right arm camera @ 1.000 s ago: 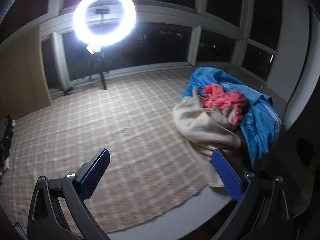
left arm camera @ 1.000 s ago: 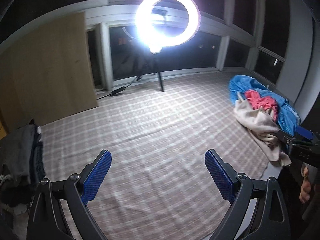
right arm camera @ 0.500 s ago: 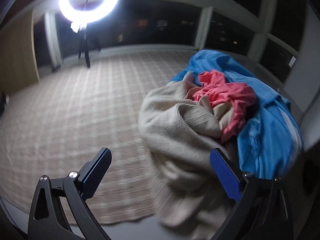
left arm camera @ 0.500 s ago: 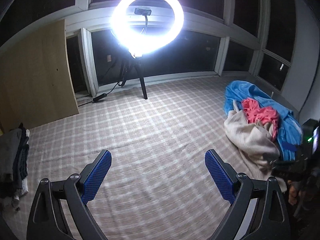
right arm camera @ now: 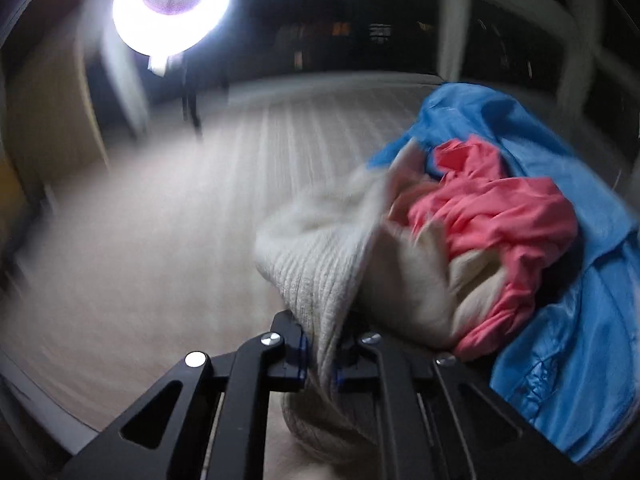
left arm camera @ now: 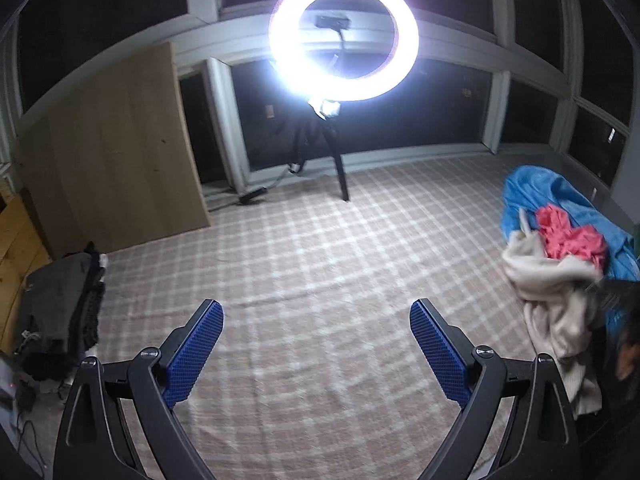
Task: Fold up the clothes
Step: 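Grasp the cream knit sweater with the right gripper and pull it free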
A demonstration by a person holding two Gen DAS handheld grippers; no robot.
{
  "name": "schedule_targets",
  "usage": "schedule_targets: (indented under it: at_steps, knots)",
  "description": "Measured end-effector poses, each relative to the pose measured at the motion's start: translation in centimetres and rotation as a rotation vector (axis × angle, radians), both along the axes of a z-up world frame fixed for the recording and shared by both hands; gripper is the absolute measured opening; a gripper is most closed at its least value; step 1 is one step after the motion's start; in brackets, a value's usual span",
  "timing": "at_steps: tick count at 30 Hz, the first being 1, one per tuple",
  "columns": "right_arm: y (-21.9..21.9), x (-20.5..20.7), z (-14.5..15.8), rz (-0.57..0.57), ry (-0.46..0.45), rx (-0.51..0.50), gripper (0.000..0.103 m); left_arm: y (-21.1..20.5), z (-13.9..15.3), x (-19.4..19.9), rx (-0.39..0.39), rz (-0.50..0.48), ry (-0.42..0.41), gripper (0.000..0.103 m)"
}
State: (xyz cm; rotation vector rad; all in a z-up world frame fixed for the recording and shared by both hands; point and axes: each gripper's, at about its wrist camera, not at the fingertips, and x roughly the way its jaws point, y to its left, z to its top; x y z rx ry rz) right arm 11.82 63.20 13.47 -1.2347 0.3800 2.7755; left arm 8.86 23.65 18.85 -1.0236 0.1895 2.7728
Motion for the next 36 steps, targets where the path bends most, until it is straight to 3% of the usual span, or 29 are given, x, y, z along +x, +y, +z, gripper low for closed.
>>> schedule_targets:
  at_steps: [4, 6, 12, 16, 19, 21, 22, 26, 28, 30, 34, 36]
  knots:
    - [5.8, 0.7, 5.5, -0.127, 0.176, -0.365, 0.008, -2.3, 1.1, -0.3, 0.024, 0.034, 0.022, 0.095]
    - [6.0, 0.5, 8.1, -0.114, 0.242, -0.469, 0.008, -3.6, 1.5, -0.3, 0.038, 0.055, 0.032, 0.095]
    - [-0.6, -2.5, 18.0, 0.086, 0.432, -0.507, 0.008, -8.9, 2.4, 0.2, 0.076, 0.14, 0.064, 0.095]
    - [-9.9, -4.8, 24.5, 0.333, 0.505, -0.489, 0.008, -12.8, 3.0, 0.9, 0.102, 0.204, 0.09, 0.095]
    - [-19.2, -6.9, 26.7, 0.535, 0.475, -0.465, 0.007, -15.8, 3.3, 1.8, 0.113, 0.259, 0.109, 0.095]
    - [-26.4, -9.4, 24.8, 0.659, 0.336, -0.376, 0.013, -17.6, 3.4, 2.4, 0.115, 0.29, 0.115, 0.095]
    - [-29.4, -10.6, 23.7, 0.706, 0.271, -0.336, 0.027, -18.2, 3.2, 2.7, 0.112, 0.299, 0.112, 0.095]
    - [-28.2, -12.0, 16.0, 0.577, 0.132, -0.296, 0.035, -20.4, 2.4, 3.8, 0.098, 0.318, 0.091, 0.095]
    - [-27.6, -12.7, 12.2, 0.513, 0.062, -0.275, 0.048, -19.9, 1.3, 3.6, 0.088, 0.289, 0.052, 0.095]
    - [-27.0, -13.4, 8.3, 0.448, -0.006, -0.255, 0.049, -18.7, 0.0, 3.2, 0.086, 0.234, 0.008, 0.095]
    - [-22.0, -13.2, 1.4, 0.28, -0.121, -0.25, 0.049, -11.7, -3.7, 1.7, 0.088, 0.009, -0.11, 0.095]
    - [-20.5, -11.8, -0.2, 0.232, -0.144, -0.23, 0.049, -7.2, -5.3, 0.9, 0.058, -0.098, -0.138, 0.095]
